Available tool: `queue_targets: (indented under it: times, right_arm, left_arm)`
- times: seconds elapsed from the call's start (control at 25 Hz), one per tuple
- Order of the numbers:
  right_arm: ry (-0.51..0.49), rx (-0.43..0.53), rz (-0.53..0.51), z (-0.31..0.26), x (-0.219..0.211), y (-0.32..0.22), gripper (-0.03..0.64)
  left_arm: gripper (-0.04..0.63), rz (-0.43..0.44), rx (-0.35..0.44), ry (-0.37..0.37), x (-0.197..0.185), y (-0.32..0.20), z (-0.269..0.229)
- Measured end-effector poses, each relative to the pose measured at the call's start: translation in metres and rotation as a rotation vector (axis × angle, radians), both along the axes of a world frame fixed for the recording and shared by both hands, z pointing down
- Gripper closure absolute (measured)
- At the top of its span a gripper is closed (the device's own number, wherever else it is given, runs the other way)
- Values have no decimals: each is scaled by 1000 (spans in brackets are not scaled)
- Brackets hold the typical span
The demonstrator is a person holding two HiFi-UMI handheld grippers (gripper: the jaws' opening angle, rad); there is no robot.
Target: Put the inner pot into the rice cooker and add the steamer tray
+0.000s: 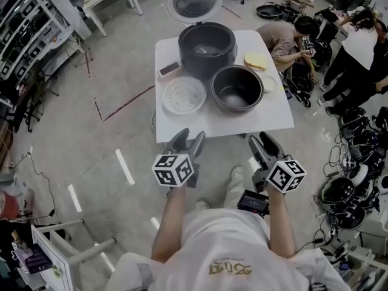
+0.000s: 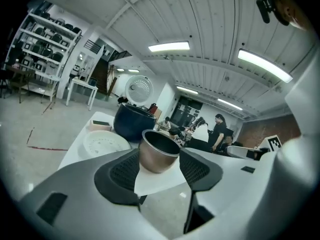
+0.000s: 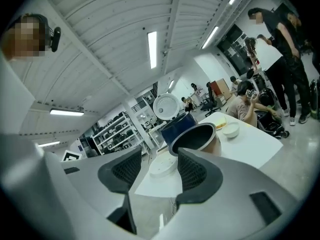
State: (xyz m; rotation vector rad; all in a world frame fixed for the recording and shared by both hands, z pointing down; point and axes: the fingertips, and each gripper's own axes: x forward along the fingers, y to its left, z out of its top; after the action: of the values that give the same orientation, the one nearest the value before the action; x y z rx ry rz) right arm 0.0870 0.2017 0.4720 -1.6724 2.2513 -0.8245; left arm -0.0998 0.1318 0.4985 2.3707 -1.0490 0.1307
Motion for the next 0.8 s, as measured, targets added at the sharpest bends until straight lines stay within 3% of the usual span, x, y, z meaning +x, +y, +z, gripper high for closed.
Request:
queue_targets:
  times: [0.2, 0.56, 0.8]
  right_arm:
    - [-18, 2, -31, 9, 34, -52, 393]
    - [-55, -61, -84, 38, 100, -118, 391]
    - [-61, -98, -137, 60, 128, -158, 391]
  left_arm:
    - [344, -53, -41, 24, 26, -44, 13]
    - [345, -93, -116, 0, 90, -97, 39]
    - [350, -167, -149, 7, 105, -118, 52]
